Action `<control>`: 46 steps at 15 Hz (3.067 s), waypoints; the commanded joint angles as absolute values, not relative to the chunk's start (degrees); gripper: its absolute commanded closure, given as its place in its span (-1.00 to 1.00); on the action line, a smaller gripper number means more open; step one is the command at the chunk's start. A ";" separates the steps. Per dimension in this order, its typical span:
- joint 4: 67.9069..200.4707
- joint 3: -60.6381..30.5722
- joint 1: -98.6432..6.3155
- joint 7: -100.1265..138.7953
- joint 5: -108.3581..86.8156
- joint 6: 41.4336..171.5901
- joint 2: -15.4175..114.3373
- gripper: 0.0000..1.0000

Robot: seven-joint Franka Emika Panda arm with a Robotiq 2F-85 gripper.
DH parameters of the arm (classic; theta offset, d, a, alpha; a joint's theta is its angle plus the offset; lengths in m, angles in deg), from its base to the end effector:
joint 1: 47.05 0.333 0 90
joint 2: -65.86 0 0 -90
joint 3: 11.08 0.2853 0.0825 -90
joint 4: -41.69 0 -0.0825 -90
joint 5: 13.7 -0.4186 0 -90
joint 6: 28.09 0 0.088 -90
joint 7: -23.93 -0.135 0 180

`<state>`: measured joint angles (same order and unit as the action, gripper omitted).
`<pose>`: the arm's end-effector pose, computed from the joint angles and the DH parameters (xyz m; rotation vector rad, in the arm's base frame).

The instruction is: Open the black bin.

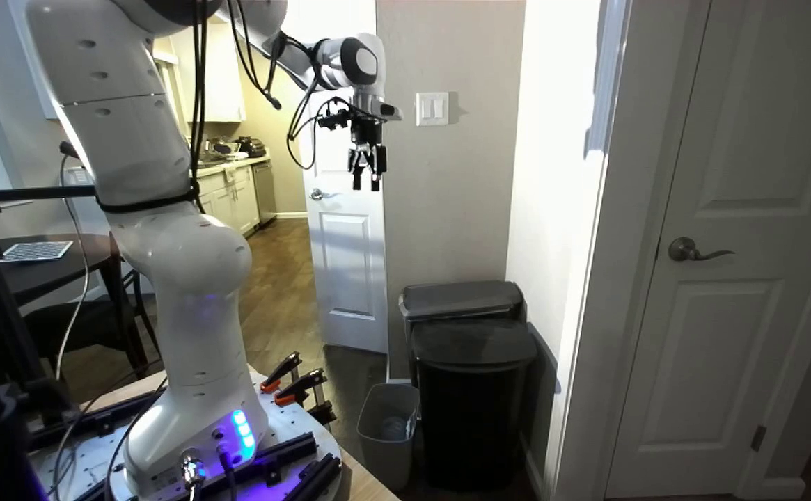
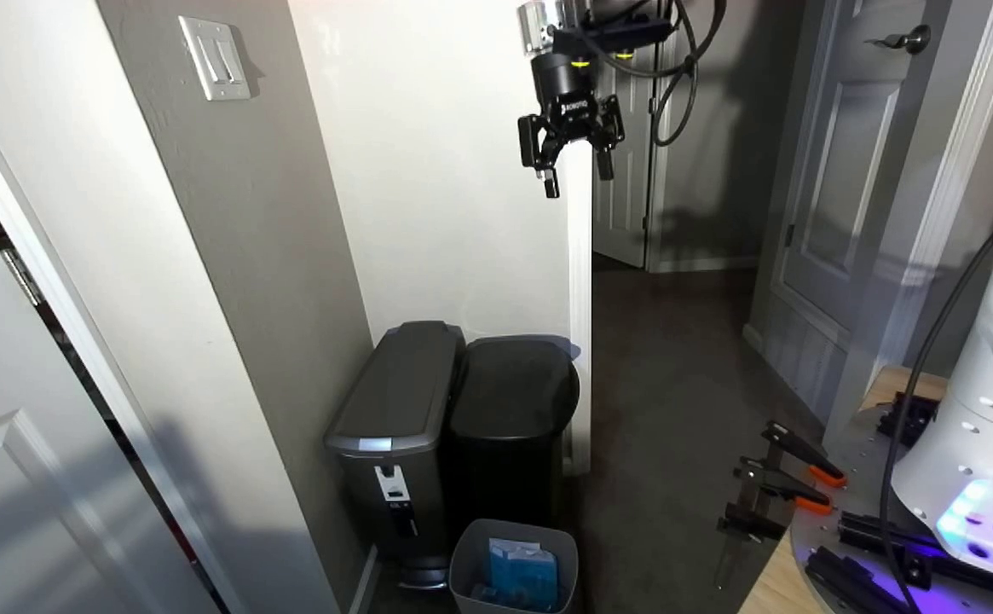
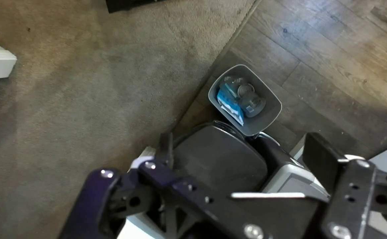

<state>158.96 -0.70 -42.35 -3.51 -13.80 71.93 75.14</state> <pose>0.5091 0.1390 0.4297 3.0406 -0.3366 -0.1873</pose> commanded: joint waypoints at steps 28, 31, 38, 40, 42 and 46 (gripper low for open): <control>159.05 -11.80 -46.91 9.94 -32.46 104.79 57.92 -1.00; 152.81 -12.66 -48.78 10.59 -34.87 104.60 51.90 -1.00; 142.56 -10.90 -54.86 14.82 -47.64 107.23 37.08 -1.00; 141.84 -10.56 -55.24 14.05 -49.24 109.01 34.29 -1.00; 142.24 -10.38 -55.64 14.25 -50.35 110.97 32.61 -1.00; 142.25 -10.76 -57.46 15.28 -50.27 113.37 29.65 -1.00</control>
<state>142.55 -11.48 -55.11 13.26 -48.49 111.71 31.21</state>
